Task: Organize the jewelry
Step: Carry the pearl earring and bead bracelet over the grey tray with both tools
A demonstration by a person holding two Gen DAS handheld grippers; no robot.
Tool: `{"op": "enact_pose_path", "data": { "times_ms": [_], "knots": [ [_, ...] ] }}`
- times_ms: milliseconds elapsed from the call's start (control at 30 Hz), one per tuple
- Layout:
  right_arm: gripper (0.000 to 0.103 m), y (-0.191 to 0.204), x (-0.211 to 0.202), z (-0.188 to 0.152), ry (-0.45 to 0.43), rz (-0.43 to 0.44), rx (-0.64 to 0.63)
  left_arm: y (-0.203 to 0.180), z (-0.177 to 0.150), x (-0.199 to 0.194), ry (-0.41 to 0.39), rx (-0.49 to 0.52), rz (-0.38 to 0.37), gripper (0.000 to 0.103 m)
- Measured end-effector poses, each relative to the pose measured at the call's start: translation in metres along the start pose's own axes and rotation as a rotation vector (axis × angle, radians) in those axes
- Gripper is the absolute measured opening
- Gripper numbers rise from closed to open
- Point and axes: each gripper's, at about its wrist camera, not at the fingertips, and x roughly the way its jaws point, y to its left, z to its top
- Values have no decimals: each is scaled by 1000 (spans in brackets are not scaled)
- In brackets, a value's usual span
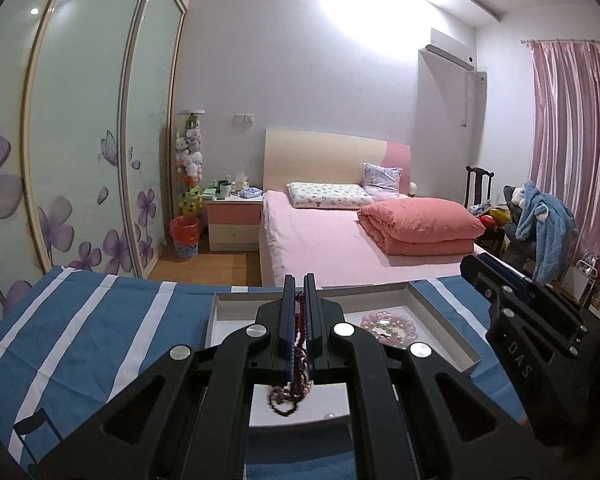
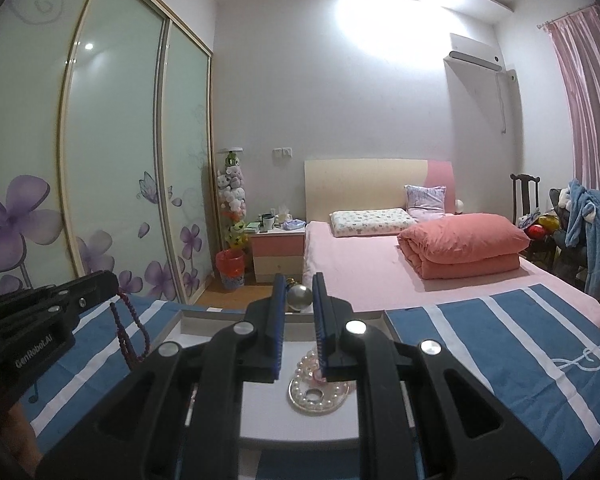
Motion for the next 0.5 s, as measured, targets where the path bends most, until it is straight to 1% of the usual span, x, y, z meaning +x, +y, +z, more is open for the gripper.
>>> {"op": "enact_pose_path", "data": {
  "times_ms": [300,500],
  "knots": [
    [14,-1,22,2,15,-3,2,-3,4,16,13,2,-15,5],
    [14,-2,42,-3,45,1,10,-4,4,28,23,1,-27,5]
  ]
}}
